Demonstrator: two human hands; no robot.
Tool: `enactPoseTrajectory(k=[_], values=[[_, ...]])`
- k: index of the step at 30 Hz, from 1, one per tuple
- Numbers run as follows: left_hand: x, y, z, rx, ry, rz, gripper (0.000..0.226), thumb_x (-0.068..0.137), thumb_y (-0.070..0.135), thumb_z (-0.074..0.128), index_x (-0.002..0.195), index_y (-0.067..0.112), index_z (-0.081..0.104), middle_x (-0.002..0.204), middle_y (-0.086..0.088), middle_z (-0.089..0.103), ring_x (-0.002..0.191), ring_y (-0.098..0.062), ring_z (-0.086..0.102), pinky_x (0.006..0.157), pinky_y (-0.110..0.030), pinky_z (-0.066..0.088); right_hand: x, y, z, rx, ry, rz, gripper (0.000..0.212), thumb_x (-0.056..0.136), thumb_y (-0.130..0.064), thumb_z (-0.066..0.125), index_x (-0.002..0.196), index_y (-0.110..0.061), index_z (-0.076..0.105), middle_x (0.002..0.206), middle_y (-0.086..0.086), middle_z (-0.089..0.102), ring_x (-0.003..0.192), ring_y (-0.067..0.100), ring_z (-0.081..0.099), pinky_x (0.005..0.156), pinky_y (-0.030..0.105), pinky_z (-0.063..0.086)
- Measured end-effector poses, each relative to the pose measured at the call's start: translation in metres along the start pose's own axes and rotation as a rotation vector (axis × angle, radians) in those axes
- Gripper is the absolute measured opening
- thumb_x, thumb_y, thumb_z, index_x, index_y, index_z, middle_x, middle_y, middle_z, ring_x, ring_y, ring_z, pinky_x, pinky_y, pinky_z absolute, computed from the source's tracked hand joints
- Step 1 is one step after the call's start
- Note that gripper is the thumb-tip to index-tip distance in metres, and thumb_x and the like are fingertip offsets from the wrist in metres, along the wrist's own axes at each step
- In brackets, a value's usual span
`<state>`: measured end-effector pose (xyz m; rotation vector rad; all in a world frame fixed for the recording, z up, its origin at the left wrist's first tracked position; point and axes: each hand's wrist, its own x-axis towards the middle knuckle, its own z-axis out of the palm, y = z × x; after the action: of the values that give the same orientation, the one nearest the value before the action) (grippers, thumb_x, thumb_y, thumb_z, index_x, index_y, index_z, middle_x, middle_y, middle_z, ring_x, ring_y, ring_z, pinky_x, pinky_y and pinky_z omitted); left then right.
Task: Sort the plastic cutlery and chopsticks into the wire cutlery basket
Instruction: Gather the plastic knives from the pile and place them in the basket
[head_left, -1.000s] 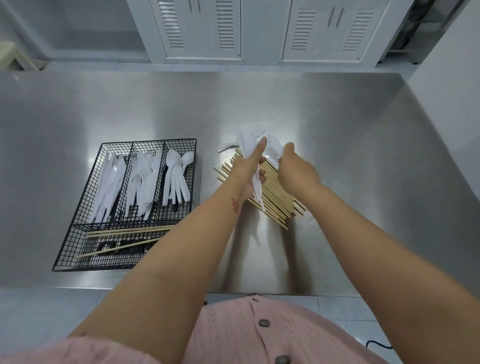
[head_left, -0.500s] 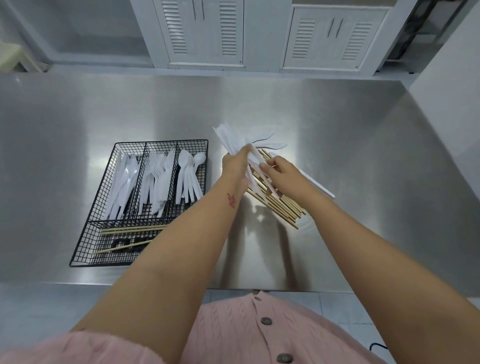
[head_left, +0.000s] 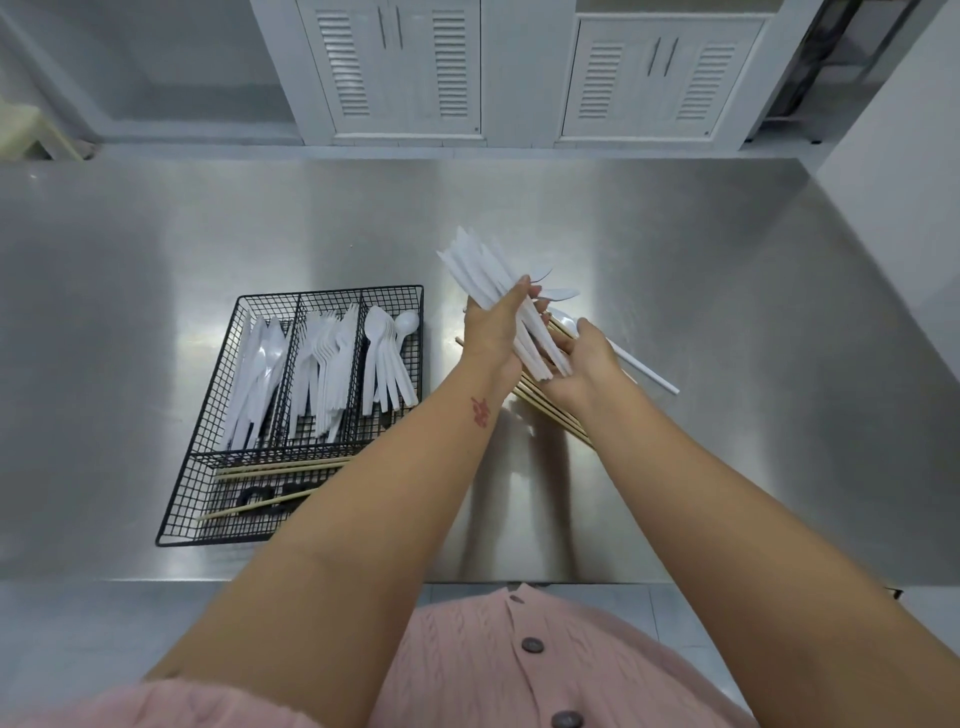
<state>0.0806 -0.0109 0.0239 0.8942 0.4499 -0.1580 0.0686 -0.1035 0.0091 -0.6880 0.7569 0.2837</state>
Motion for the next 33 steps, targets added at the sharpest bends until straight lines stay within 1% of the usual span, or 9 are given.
enactPoseTrajectory(k=[3,6,8,11,15,18,21,26,33], values=[[-0.002,-0.001,0.001,0.060,0.025,-0.058,0.007,0.092,0.008,0.066,0.091,0.002,0.062,0.067,-0.005,0.065,0.055,-0.016,0.063,0.055,-0.029,0.056,-0.003,-0.001,0.002,-0.158,-0.006,-0.111,0.041,0.103,-0.035,0.035,0.088,-0.007,0.061,0.083,0.010,0.070,0.075,0.024,0.067,0.068,0.033,0.055],[0.004,0.001,-0.002,0.094,0.091,-0.072,0.018,0.088,0.007,0.068,0.103,0.001,0.059,0.065,-0.007,0.057,0.051,-0.017,0.056,0.051,-0.027,0.052,0.005,-0.010,-0.018,-0.803,0.242,-0.448,0.020,0.097,-0.023,0.044,0.098,-0.009,0.058,0.100,0.011,0.067,0.084,0.026,0.061,0.072,0.034,0.050],[0.007,0.000,-0.008,0.145,0.124,-0.090,0.019,0.086,0.010,0.071,0.099,0.003,0.058,0.061,-0.006,0.054,0.046,-0.015,0.051,0.049,-0.024,0.048,0.012,-0.022,-0.042,-1.148,0.465,-0.631,0.018,0.094,-0.016,0.048,0.109,-0.010,0.056,0.111,0.011,0.062,0.102,0.031,0.057,0.083,0.036,0.044],[0.008,-0.003,-0.014,0.208,0.128,-0.131,0.016,0.086,0.014,0.072,0.090,0.008,0.058,0.059,-0.003,0.052,0.043,-0.012,0.045,0.046,-0.022,0.045,0.019,-0.039,-0.075,-1.473,0.652,-0.648,0.031,0.093,-0.021,0.052,0.122,-0.012,0.053,0.130,0.014,0.053,0.124,0.034,0.043,0.100,0.042,0.036],[0.011,-0.011,-0.014,0.223,0.165,-0.157,0.018,0.085,0.019,0.075,0.089,0.008,0.061,0.059,-0.003,0.055,0.045,-0.014,0.048,0.050,-0.025,0.047,0.032,-0.046,-0.093,-1.746,0.621,-0.595,0.046,0.091,-0.041,0.053,0.126,-0.012,0.054,0.132,0.015,0.050,0.125,0.034,0.040,0.100,0.044,0.033],[0.012,-0.015,-0.010,0.229,0.180,-0.166,0.022,0.083,0.023,0.077,0.090,0.008,0.062,0.057,-0.003,0.057,0.047,-0.016,0.051,0.057,-0.028,0.050,0.037,-0.051,-0.092,-1.879,0.594,-0.634,0.054,0.089,-0.051,0.056,0.125,-0.011,0.055,0.129,0.014,0.051,0.123,0.033,0.042,0.099,0.043,0.034],[0.014,-0.016,-0.008,0.230,0.192,-0.160,0.024,0.082,0.024,0.078,0.089,0.007,0.062,0.058,-0.004,0.057,0.048,-0.017,0.053,0.059,-0.029,0.050,0.041,-0.054,-0.084,-1.961,0.542,-0.620,0.048,0.089,-0.049,0.057,0.121,-0.013,0.057,0.127,0.012,0.054,0.121,0.032,0.045,0.097,0.041,0.035],[0.016,-0.019,-0.006,0.230,0.206,-0.156,0.024,0.084,0.023,0.077,0.089,0.006,0.061,0.061,-0.006,0.056,0.051,-0.017,0.053,0.060,-0.030,0.052,0.047,-0.056,-0.073,-1.959,0.464,-0.477,0.034,0.090,-0.038,0.050,0.114,-0.017,0.061,0.116,0.007,0.061,0.114,0.030,0.051,0.096,0.044,0.032],[0.016,-0.022,-0.006,0.219,0.200,-0.149,0.028,0.084,0.023,0.077,0.096,0.004,0.061,0.066,-0.007,0.057,0.054,-0.018,0.054,0.059,-0.031,0.053,0.046,-0.057,-0.066,-1.930,0.402,-0.468,0.028,0.090,-0.020,0.050,0.118,-0.014,0.052,0.116,0.007,0.059,0.115,0.031,0.051,0.094,0.043,0.031]])
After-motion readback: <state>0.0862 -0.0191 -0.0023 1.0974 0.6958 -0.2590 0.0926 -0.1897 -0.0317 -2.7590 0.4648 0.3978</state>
